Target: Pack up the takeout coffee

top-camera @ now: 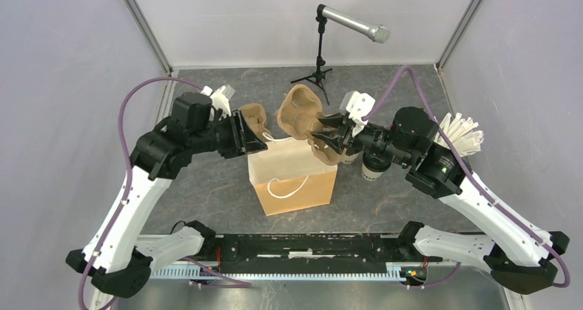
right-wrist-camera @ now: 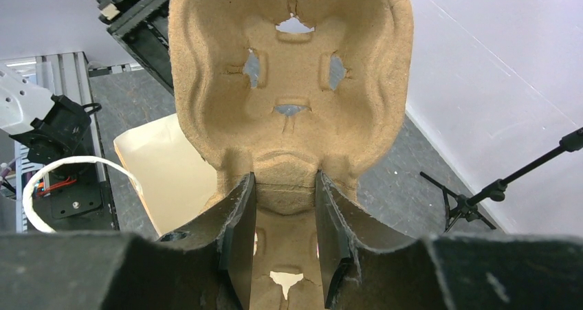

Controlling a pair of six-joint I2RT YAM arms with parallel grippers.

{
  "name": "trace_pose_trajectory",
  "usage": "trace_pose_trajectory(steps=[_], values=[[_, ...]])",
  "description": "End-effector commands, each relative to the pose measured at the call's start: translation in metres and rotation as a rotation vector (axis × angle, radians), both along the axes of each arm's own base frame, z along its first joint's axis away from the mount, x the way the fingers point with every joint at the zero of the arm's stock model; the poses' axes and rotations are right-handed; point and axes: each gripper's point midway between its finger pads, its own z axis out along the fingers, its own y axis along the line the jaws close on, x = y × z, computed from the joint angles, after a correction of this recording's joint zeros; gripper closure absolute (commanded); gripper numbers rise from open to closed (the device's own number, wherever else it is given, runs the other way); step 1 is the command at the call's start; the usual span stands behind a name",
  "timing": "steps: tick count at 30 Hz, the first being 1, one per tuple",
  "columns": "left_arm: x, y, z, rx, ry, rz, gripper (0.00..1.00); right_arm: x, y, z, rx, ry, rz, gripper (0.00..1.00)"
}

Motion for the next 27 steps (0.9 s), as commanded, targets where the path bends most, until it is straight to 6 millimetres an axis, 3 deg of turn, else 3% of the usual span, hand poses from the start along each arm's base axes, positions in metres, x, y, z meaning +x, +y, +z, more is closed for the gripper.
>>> trace_pose_trajectory(steps=[1,6,16,27], values=[[0.010,-0.018,0.012,-0.047,-0.082,-0.093,0.57,-0.002,0.003,0.010,0.026,-0.048,0.024,0.63],[0.030,-0.019,0.014,-0.048,-0.114,-0.024,0.54,-0.012,0.009,0.017,0.056,-0.053,0.086,0.63],[0.055,-0.021,0.010,-0.030,-0.143,0.033,0.51,-0.018,0.023,0.008,0.046,-0.066,0.161,0.63],[0.069,-0.022,0.002,-0.011,-0.132,0.070,0.51,-0.020,0.040,-0.019,-0.010,-0.086,0.247,0.62]])
